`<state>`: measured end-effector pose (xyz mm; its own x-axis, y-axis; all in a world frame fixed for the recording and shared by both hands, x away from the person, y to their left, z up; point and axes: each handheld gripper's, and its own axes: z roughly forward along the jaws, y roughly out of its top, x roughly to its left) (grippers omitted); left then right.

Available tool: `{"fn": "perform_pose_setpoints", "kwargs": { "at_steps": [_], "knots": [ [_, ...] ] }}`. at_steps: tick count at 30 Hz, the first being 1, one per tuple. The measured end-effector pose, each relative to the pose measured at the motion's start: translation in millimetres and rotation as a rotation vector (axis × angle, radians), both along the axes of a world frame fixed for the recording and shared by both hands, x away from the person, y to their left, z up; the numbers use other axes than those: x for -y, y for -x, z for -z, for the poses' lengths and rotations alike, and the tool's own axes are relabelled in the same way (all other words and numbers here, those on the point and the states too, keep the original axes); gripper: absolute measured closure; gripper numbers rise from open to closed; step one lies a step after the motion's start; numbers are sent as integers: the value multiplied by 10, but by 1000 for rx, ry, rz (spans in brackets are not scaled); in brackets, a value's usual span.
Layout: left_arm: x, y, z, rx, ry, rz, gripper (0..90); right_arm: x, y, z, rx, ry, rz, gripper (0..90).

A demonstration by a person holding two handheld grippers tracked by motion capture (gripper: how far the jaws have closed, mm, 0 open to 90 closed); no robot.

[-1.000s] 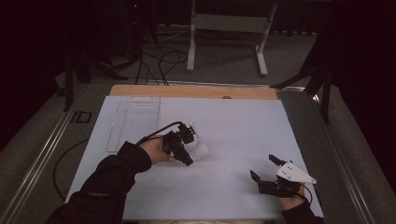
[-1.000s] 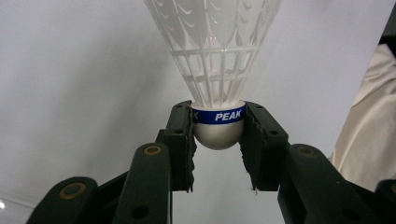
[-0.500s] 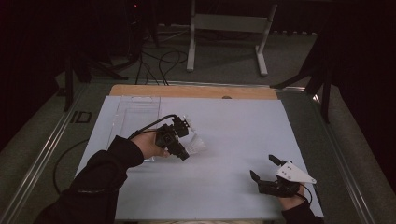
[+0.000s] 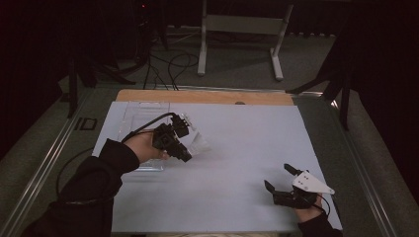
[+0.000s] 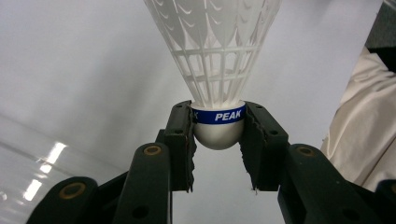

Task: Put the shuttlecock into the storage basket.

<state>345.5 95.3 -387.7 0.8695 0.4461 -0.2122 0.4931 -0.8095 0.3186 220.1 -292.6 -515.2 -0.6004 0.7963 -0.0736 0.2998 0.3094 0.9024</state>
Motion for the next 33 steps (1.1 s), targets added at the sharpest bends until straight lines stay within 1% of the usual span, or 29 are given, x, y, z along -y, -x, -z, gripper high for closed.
{"fn": "perform_pose_setpoints", "kwargs": {
  "at_steps": [5,6,13,15,19,23,26,27,28,32,33],
  "knots": [
    [-123,-13,-61,11,21,-26,664,-4,1,3,-6,-2,-1,102],
    [-143,-9,-71,18,20,-28,664,-7,1,3,-7,-2,-1,102],
    [-336,-8,-133,27,37,-63,664,-8,-4,-1,-2,-2,-1,101],
    [-397,-6,-160,35,48,-77,664,-13,-3,-7,-2,-3,2,102],
    [-512,-1,-212,50,52,-94,664,-21,-4,-4,0,-2,-3,101],
    [-629,5,-255,66,65,-114,664,-20,-2,-3,1,2,-4,102],
    [-726,7,-275,74,76,-131,664,-18,-1,-1,-2,0,-1,102],
    [-726,7,-275,74,76,-131,664,-18,-1,-1,-2,0,-1,102],
    [-787,8,-277,82,70,-142,664,-18,-1,-2,-2,0,-1,102],
    [-911,9,-271,83,76,-167,664,-21,1,-1,-2,1,-3,101],
    [-946,7,-272,89,75,-170,664,-21,0,-1,-3,0,-5,102]
  ]
}}
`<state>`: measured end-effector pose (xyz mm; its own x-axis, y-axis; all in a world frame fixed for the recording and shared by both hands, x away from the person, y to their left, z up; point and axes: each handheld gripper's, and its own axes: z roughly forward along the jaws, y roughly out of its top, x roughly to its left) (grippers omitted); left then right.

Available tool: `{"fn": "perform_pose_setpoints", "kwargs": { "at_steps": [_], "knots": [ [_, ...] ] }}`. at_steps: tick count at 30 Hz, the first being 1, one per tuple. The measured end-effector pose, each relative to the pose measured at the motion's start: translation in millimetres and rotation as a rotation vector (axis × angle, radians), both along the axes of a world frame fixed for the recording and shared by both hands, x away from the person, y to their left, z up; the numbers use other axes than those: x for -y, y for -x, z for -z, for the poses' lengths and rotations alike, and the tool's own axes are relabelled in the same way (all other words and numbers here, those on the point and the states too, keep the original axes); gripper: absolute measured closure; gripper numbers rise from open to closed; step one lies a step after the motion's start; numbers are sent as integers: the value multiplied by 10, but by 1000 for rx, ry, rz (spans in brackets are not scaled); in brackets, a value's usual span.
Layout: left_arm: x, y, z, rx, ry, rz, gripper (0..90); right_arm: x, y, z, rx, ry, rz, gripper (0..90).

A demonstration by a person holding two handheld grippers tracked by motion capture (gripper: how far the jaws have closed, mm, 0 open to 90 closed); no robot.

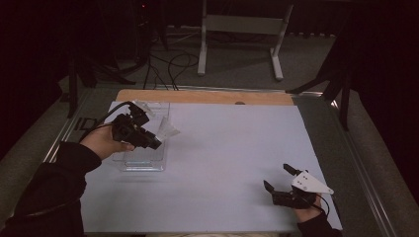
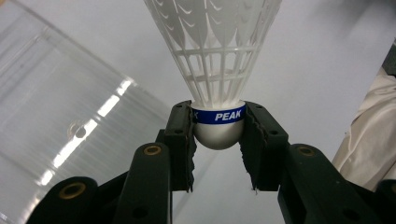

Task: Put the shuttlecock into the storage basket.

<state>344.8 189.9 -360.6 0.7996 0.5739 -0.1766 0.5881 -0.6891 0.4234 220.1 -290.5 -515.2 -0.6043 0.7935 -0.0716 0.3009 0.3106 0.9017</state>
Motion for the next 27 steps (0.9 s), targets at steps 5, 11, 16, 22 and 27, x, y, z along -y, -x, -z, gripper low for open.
{"fn": "perform_pose_setpoints", "kwargs": {
  "at_steps": [5,11,16,22,27],
  "knots": [
    [-166,7,-16,10,8,-34,664,-10,6,-2,2,-3,-10,101],
    [-379,17,-13,15,11,-83,664,-14,8,-2,1,-4,-9,101],
    [-537,25,66,3,7,-124,664,-13,2,3,0,-3,-9,101],
    [-705,32,175,3,16,-185,664,-14,0,8,-4,-2,-8,101],
    [-817,47,275,2,2,-240,664,-16,-2,11,-5,-2,-8,101]
  ]
}}
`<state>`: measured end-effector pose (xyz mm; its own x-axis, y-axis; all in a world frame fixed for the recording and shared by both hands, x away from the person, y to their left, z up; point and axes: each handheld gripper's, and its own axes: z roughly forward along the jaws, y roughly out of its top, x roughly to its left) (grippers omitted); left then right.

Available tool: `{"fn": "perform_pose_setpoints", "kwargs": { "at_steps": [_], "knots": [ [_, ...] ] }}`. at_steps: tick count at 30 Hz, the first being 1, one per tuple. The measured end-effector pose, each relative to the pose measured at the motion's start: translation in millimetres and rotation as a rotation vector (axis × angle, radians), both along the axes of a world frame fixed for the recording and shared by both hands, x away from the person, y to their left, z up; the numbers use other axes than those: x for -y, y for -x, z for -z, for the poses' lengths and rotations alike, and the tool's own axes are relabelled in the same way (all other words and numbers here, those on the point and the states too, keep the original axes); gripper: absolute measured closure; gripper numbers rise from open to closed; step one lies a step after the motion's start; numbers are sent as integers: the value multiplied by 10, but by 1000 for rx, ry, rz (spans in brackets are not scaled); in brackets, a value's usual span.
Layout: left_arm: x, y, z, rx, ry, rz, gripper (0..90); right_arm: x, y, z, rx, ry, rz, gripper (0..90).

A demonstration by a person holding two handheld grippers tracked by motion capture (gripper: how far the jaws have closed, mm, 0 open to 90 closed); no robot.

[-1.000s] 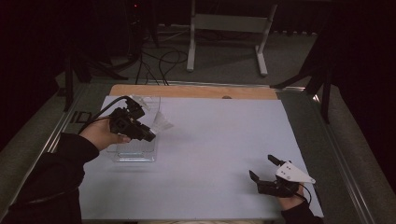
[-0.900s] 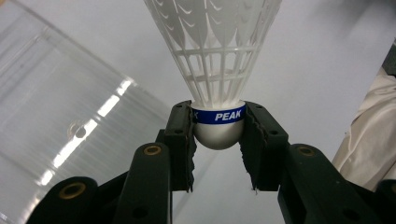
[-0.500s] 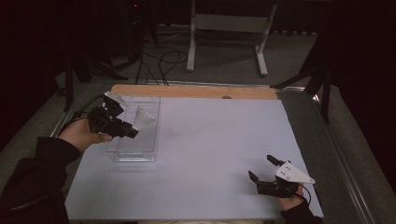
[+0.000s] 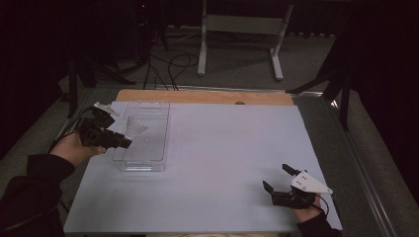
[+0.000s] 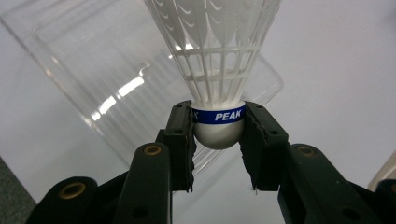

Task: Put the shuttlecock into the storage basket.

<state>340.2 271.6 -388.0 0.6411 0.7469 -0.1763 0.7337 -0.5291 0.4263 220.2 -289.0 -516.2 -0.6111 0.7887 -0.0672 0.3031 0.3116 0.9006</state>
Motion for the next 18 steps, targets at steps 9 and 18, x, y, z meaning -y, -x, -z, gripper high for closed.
{"fn": "perform_pose_setpoints", "kwargs": {
  "at_steps": [9,18],
  "knots": [
    [-162,32,197,-13,-23,-72,664,2,-5,6,-2,6,-3,102],
    [-219,79,350,-1,-45,-116,663,-3,-7,14,-9,9,-3,101]
  ]
}}
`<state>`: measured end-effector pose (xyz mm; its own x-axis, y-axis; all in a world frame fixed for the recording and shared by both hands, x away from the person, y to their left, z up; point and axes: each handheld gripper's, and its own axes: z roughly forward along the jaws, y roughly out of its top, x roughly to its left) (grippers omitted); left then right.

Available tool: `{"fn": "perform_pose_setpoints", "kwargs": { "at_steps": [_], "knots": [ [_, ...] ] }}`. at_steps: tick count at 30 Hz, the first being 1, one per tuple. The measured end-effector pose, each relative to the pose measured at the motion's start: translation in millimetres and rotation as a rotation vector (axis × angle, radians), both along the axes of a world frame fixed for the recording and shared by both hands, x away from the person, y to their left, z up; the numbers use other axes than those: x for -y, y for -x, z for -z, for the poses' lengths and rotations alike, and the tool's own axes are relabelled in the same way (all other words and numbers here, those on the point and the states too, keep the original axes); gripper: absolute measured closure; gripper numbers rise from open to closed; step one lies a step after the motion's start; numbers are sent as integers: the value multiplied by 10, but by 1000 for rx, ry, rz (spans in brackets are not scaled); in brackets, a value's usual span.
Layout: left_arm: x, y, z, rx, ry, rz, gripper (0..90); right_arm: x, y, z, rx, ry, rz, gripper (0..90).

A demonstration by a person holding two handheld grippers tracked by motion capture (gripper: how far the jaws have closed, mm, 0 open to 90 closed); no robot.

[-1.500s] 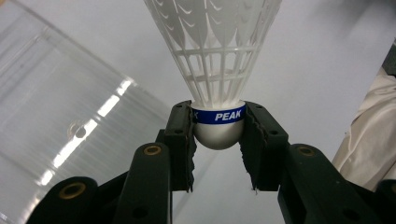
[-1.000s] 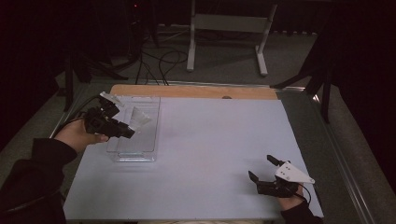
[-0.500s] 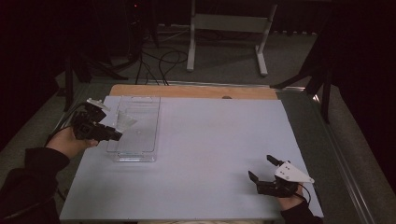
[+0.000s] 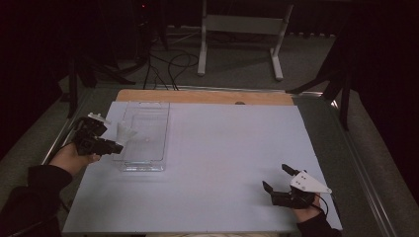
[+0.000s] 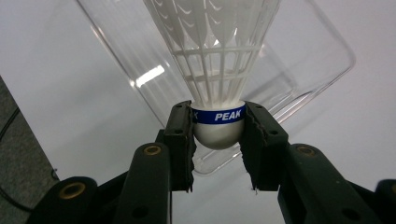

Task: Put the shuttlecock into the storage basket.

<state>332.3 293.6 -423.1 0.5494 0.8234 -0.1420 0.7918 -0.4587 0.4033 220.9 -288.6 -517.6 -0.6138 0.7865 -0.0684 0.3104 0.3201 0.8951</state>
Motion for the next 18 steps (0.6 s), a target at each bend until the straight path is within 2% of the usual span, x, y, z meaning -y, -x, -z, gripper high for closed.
{"fn": "perform_pose_setpoints", "kwargs": {
  "at_steps": [3,9,15,18],
  "knots": [
    [4,13,44,-1,-11,12,663,-3,-2,3,-1,0,0,102],
    [-6,14,120,-10,-18,3,663,-4,-4,7,3,10,1,101],
    [9,15,150,-16,-26,30,662,0,-5,7,1,8,3,102],
    [31,18,154,-14,-50,38,661,1,-3,4,0,7,3,102]
  ]
}}
